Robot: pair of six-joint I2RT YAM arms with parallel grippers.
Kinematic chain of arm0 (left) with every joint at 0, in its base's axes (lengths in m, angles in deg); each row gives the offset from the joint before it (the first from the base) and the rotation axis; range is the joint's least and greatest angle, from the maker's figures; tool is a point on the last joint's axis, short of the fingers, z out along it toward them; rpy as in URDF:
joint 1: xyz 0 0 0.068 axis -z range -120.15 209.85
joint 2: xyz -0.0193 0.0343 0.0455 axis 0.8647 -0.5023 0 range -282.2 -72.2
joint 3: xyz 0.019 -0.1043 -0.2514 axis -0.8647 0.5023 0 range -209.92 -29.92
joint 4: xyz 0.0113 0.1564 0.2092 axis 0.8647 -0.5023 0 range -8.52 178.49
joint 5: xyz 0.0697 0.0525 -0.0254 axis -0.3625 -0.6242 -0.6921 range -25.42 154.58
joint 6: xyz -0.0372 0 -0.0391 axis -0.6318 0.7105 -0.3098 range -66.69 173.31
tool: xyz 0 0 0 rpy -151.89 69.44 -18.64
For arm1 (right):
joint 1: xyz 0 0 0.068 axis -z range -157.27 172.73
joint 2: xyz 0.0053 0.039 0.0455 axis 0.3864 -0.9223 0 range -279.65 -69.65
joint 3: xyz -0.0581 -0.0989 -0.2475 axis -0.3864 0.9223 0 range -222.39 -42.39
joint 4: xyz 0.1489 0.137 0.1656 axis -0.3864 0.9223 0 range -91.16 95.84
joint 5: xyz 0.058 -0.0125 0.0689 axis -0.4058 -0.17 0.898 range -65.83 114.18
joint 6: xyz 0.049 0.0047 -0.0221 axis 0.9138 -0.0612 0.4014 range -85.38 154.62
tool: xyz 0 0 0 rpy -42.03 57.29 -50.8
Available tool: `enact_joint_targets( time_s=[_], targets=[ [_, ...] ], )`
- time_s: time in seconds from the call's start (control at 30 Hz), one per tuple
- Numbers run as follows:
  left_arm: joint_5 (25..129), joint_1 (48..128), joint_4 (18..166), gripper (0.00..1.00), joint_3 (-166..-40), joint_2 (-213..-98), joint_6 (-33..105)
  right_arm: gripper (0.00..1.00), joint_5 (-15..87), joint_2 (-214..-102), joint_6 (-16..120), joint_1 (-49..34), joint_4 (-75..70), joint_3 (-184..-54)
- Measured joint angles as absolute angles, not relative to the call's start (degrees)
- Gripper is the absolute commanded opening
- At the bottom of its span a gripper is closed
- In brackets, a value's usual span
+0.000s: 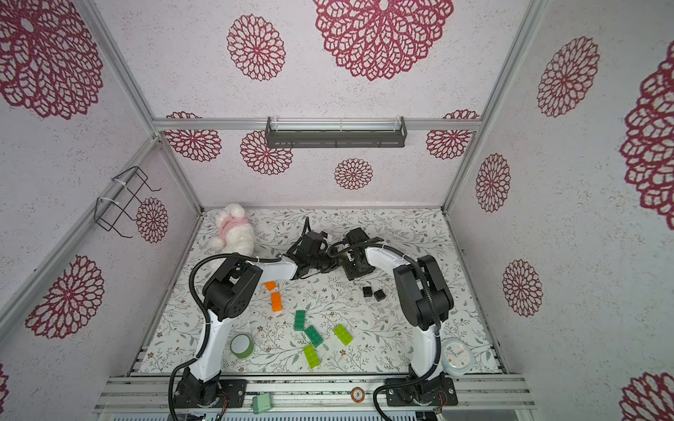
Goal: Assemble a small pinwheel with lego
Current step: Assemble the lego brick with the lego brick.
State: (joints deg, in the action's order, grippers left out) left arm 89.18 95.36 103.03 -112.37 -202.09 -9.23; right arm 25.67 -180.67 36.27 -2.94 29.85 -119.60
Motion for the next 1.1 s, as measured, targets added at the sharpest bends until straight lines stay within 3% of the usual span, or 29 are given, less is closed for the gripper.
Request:
enact_joint_targets(
  time_s=[0.2,0.4,0.67,0.8,0.9,1.1],
  targets=[
    [89.84,95.20,103.07,0.10,-112.62,-202.22,-9.32,0.65,27.88,-178.25,37.27,-2.31,30.02,-118.22],
    [93.42,94.55,103.25,0.10,-113.60,-202.54,-9.30,0.69,32.67,-167.43,39.74,-0.73,29.63,-114.75],
    [98.23,94.29,107.38,0.11,-115.52,-199.62,-10.17,0.67,33.15,-152.87,48.18,6.00,28.93,-106.35],
    [97.93,94.15,110.64,0.13,-107.37,-189.93,-10.17,0.63,30.81,-151.23,51.13,7.01,30.20,-101.20],
    [94.82,94.13,107.05,0.22,-99.81,-178.50,-5.49,0.57,29.72,-151.34,52.31,6.76,30.81,-97.11],
    [86.76,94.59,97.85,0.69,-92.92,-160.05,6.81,0.54,26.18,-153.85,52.53,5.80,31.82,-94.64]
  ],
)
